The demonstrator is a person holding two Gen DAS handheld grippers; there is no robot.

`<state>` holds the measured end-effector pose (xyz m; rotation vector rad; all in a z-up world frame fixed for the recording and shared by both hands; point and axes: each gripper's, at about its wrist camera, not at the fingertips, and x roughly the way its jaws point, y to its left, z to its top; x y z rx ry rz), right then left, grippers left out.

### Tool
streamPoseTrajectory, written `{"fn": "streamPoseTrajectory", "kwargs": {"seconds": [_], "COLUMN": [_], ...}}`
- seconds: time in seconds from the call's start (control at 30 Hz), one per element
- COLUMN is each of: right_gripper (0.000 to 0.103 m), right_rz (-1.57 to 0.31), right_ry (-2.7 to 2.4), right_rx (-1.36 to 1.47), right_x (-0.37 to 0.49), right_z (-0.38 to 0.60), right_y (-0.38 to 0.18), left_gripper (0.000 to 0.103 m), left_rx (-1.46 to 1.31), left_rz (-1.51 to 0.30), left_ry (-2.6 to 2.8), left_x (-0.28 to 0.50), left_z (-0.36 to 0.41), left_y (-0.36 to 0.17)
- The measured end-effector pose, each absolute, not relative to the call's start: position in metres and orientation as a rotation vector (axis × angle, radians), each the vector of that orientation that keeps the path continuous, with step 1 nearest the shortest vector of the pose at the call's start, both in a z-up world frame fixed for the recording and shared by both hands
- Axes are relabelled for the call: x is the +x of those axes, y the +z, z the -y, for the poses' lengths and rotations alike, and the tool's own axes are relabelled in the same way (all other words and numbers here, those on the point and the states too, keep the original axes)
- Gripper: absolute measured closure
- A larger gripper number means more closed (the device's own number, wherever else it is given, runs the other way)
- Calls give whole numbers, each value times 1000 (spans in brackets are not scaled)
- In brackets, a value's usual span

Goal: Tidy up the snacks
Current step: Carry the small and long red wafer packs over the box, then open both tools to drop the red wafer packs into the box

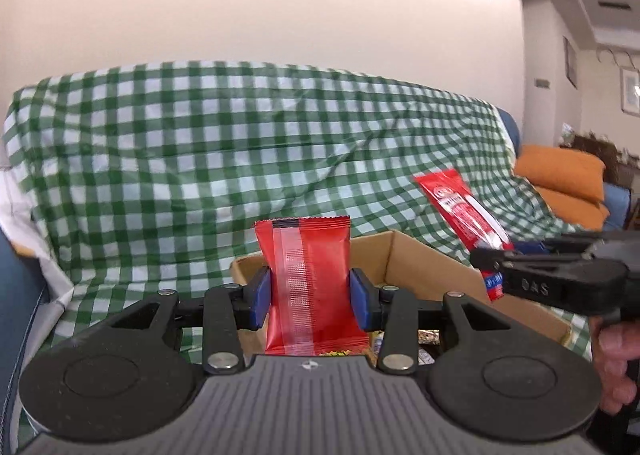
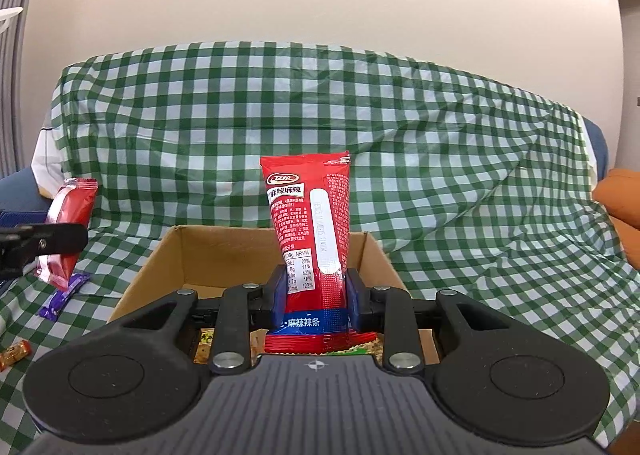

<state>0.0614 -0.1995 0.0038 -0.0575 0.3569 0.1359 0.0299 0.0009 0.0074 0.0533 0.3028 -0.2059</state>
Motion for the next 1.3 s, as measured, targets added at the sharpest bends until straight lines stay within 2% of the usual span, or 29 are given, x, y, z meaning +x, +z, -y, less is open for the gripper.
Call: {"fn": "streamPoseTrajectory", "kwargs": {"seconds": [1.3], "right_gripper": [71], "right_rz": [-314], "right_ry": [70], "right_rx": [-76], "right_x": [53], "right_z": [203], "right_y": [7], "left_gripper": [57], "left_rx": [81], "left_rz": [-315], "left_ry": [-312], "left_x": [35], "left_z": [42], "left_y": [-6]}}
